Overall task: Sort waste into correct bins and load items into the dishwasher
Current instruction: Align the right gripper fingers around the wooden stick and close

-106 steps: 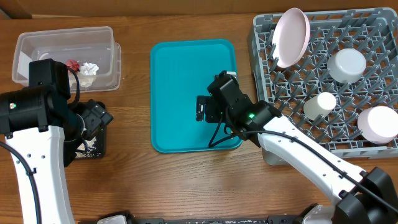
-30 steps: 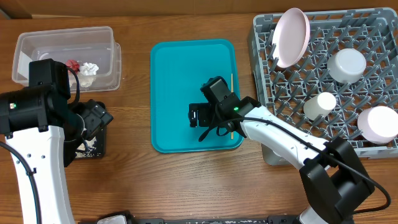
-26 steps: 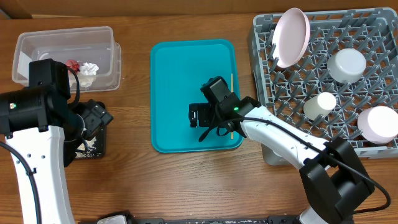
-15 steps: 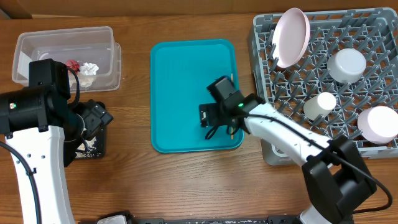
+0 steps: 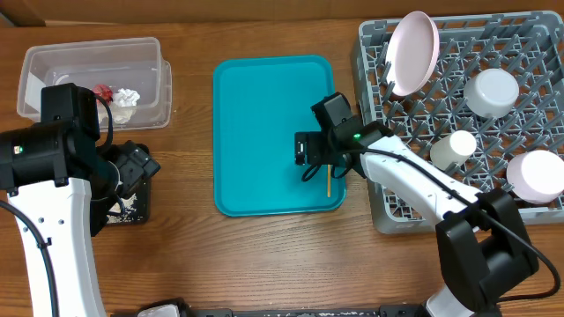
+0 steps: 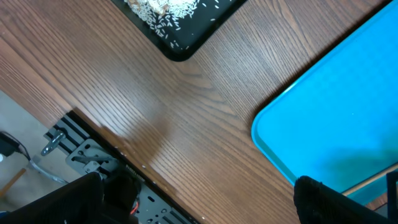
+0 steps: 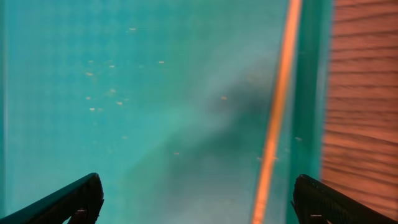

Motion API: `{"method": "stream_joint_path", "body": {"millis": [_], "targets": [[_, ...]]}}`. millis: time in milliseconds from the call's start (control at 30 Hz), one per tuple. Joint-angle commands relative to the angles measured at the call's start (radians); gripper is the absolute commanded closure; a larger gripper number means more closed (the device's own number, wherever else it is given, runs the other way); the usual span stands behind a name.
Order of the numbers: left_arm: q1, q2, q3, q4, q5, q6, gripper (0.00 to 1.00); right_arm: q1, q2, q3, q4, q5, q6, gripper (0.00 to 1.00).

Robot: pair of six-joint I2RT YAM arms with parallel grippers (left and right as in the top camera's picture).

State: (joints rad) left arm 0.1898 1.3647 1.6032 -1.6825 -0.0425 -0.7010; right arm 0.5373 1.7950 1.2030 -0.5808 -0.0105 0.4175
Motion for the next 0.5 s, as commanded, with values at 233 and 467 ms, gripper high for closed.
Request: {"method": "stream_joint_path", "body": {"millis": [233,467], "targets": [[0.0,0.005,-0.002,0.0,-0.017,-0.006,0.0,0.024,0.115,0.027,0.045,0.047,-0.007,0.07],[0.0,0.005,-0.002,0.0,-0.017,-0.006,0.0,0.024,0.13,0.027,0.044,0.061,-0.006,0.07]]}}
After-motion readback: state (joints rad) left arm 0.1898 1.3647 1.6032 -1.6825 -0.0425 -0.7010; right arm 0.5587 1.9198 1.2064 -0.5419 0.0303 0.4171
